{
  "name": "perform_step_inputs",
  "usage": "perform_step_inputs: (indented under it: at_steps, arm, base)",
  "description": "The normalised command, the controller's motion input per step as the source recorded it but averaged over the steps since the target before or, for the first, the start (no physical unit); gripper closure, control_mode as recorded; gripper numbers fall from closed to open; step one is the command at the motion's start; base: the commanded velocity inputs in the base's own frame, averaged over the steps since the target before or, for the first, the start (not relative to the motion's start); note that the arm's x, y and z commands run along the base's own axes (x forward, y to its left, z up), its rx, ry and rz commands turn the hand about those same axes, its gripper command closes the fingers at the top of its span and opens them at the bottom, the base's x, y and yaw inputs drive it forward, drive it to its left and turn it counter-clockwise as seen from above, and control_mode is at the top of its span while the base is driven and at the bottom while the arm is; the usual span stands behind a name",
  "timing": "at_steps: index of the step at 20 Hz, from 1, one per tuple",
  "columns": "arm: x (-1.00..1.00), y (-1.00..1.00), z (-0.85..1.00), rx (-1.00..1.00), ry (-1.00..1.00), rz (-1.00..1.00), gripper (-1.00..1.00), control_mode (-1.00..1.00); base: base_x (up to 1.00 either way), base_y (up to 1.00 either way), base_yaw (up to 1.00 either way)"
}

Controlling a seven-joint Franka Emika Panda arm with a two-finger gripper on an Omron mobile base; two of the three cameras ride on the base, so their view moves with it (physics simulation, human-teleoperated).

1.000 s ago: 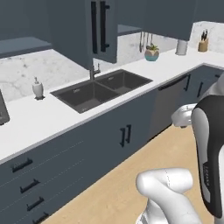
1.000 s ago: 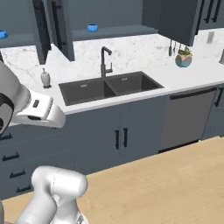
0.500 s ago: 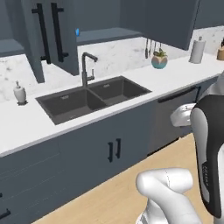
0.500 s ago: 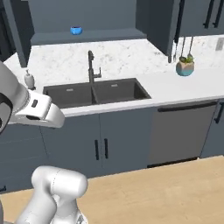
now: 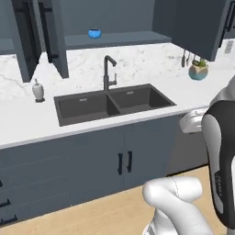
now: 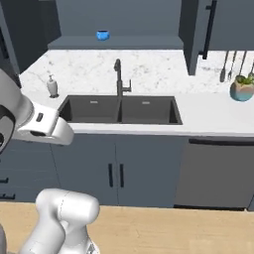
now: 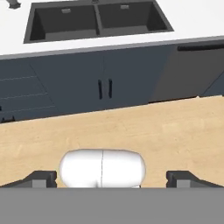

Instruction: Gather all objects into one cabinet and sort the glasses and bowls to opposite sides.

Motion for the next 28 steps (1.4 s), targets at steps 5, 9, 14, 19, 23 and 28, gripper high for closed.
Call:
perform_step_inputs:
  at_steps: [5,9,14,19,23,28]
  arm:
    - [0.0,0.0,0.0,0.0,0.0,0.0,-1.0,1.0]
    - [0.0,0.0,0.0,0.0,0.0,0.0,-1.0,1.0]
    - [0.0,0.0,0.0,0.0,0.0,0.0,-1.0,1.0]
    - [0.0,0.0,0.0,0.0,0.0,0.0,-1.0,1.0]
    - [0.0,0.0,0.0,0.0,0.0,0.0,-1.0,1.0]
    - [0.0,0.0,0.0,0.0,0.0,0.0,-1.0,1.0]
  base:
    - [0.64,-0.18,0.26]
    - [0.6,0.0,0.27]
    - [0.29,0.28,0.23]
    - [0.42,0.04,0.08]
    - [0.76,0.11,0.0]
    - [0.7,0.09,0.0]
